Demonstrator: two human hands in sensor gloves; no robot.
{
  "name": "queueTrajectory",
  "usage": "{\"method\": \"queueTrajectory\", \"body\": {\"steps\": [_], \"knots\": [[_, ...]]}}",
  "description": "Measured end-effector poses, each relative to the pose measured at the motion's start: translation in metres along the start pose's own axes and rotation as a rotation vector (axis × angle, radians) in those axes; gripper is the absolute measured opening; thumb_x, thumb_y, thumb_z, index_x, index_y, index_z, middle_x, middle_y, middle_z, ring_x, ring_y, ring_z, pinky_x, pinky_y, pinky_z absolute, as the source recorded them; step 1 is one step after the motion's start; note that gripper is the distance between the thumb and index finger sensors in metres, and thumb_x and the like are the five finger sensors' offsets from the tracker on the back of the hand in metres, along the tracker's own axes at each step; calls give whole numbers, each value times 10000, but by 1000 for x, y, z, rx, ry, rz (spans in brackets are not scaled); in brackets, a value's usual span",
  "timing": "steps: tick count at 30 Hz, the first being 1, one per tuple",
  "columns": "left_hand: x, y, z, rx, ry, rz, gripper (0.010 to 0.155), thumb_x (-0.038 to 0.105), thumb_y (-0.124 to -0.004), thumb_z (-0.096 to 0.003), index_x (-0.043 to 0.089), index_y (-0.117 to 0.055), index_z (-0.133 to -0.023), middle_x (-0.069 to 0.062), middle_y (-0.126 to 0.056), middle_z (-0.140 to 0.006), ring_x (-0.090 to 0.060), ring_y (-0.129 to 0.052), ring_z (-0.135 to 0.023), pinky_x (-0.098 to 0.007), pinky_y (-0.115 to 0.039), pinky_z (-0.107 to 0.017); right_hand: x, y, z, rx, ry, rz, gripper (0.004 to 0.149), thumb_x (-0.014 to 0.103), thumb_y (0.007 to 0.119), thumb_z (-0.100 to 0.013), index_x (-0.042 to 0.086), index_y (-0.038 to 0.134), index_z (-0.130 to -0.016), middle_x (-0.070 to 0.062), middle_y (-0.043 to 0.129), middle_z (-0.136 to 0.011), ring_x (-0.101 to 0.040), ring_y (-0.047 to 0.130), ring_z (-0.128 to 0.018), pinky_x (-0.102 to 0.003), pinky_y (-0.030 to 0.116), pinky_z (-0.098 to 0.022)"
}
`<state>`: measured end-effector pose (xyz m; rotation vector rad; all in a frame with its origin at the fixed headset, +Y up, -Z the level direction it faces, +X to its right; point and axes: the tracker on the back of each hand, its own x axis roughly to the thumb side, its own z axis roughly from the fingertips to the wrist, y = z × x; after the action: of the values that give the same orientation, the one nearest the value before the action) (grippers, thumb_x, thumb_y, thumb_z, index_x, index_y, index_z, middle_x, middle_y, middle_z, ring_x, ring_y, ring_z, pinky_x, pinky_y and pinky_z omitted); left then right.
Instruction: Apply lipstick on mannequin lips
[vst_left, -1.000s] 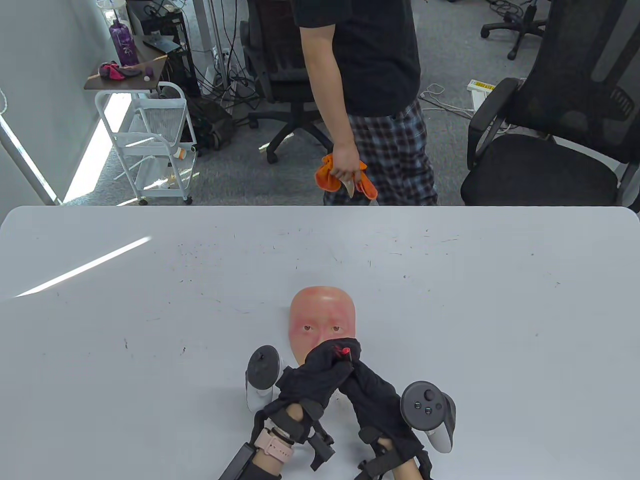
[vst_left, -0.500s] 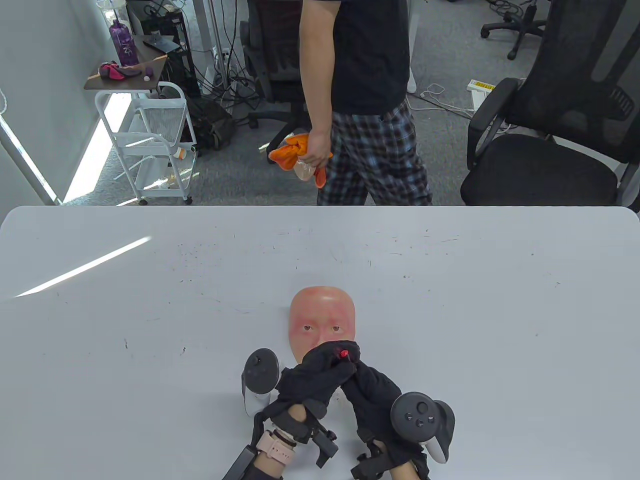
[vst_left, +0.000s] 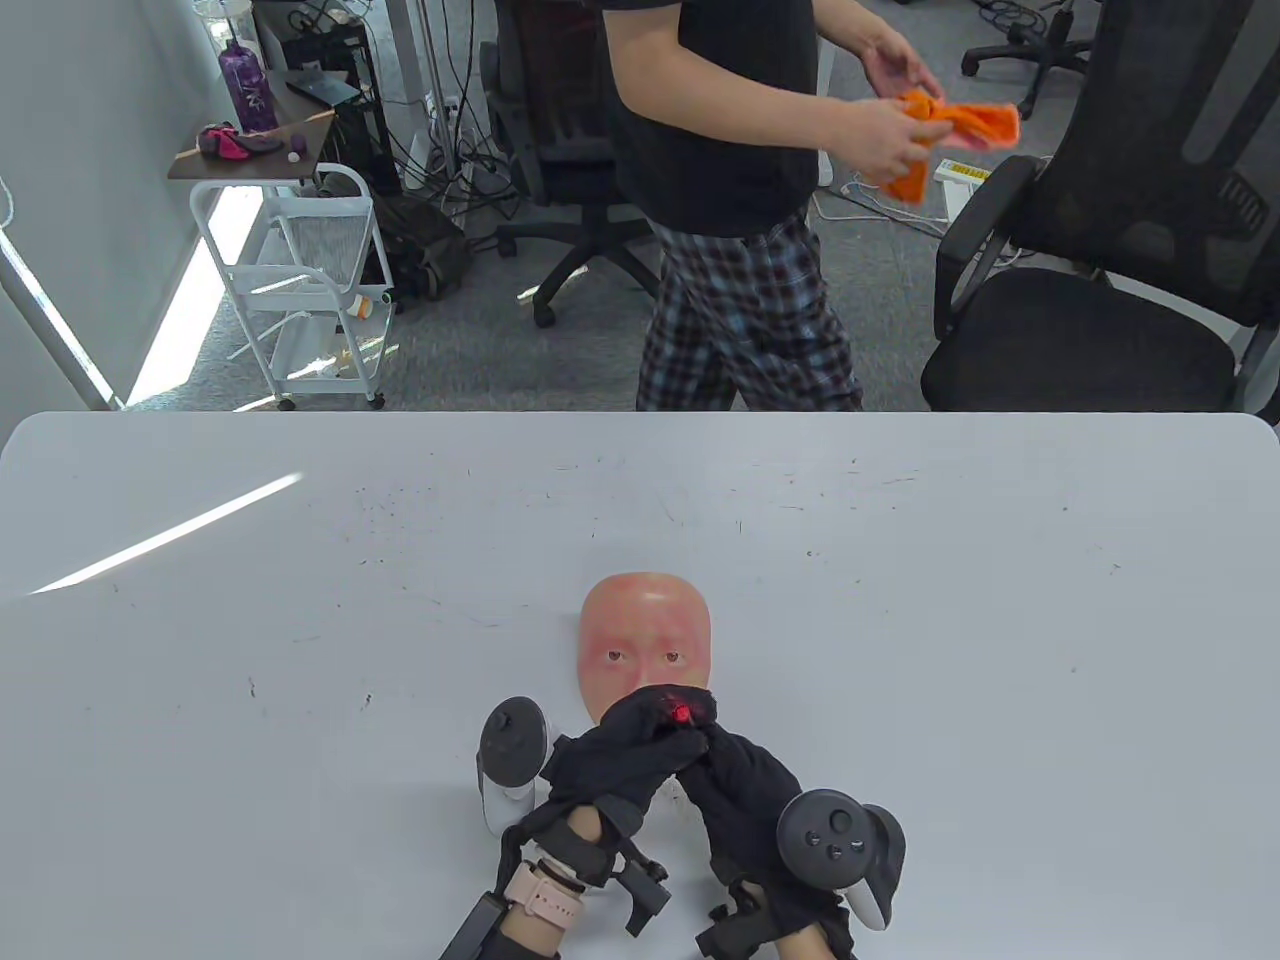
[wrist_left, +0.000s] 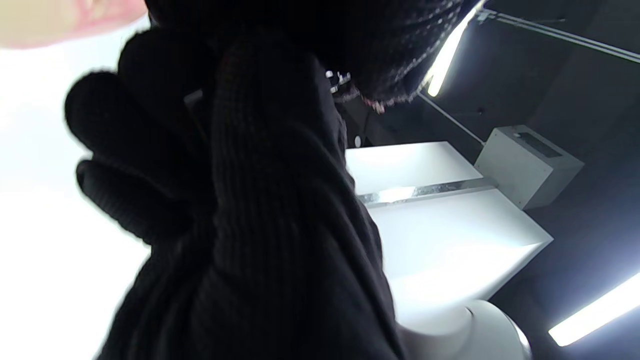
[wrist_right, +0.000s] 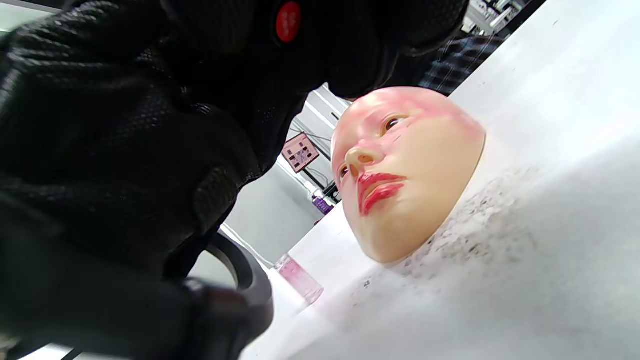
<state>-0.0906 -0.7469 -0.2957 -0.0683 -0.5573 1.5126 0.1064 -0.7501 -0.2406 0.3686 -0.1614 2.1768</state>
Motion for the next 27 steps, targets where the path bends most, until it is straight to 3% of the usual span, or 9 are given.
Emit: {"method": "queueTrajectory", "body": {"steps": [4,7,13,16,20,22,24,25,27], "knots": [[7,9,1,50,-55,-203,443,474,-920,-418,290,-877,-819,3,-908,-849,-286,-874,-806,-431,-789,-557,5,3,0,-3,-19,41,504,355,781,-438,166,769,-904,-125,907,-791,-330,911,-644,-520,715,-535],[6,7,2,55,-47,-186,408,497,-921,-431,306,-813,-775,19,-858,-823,-264,-841,-798,-426,-760,-562,5,4,0,8,-27,34,503,357,785,-435,163,779,-899,-127,912,-784,-331,913,-639,-521,717,-531],[-1,1,4,-12,-39,-22,478,417,-826,-503,229,-823,-943,-76,-803,-953,-357,-742,-899,-497,-681,-632,2,2,1,-30,4,27,506,363,786,-436,151,774,-894,-122,916,-771,-322,919,-628,-516,723,-524],[-2,4,6,36,-41,-21,451,392,-866,-472,222,-875,-889,-79,-850,-908,-353,-782,-867,-493,-704,-610,3,3,1,-17,-1,34,504,360,794,-431,152,782,-890,-127,922,-766,-328,921,-624,-519,724,-521],[1,13,9,86,-47,-173,419,489,-918,-435,270,-854,-787,-8,-883,-805,-283,-858,-774,-439,-764,-550,9,8,2,-39,-8,136,505,371,805,-418,148,802,-871,-117,938,-745,-317,938,-603,-510,741,-507],[0,11,9,79,-50,-178,431,513,-891,-464,279,-820,-819,-6,-861,-833,-282,-842,-791,-438,-755,-563,11,8,3,-54,-3,137,508,372,809,-416,135,803,-866,-117,942,-735,-315,941,-594,-509,743,-501],[-4,6,7,3,-33,-92,525,452,-836,-493,238,-785,-970,-55,-821,-927,-330,-786,-861,-473,-715,-611,9,6,4,-70,6,154,515,373,808,-419,123,793,-869,-118,940,-735,-313,940,-595,-507,743,-502],[-5,4,7,-10,-20,-18,519,403,-837,-495,209,-797,-974,-82,-813,-944,-360,-757,-884,-502,-688,-625,7,5,4,-82,15,148,512,373,809,-418,126,795,-866,-114,941,-734,-313,940,-595,-508,742,-502],[-7,5,9,65,-12,38,471,367,-888,-461,201,-863,-901,-76,-855,-896,-360,-781,-859,-504,-696,-612,5,5,3,-49,5,110,508,368,817,-415,134,797,-866,-120,938,-740,-319,935,-601,-513,736,-508]]}}
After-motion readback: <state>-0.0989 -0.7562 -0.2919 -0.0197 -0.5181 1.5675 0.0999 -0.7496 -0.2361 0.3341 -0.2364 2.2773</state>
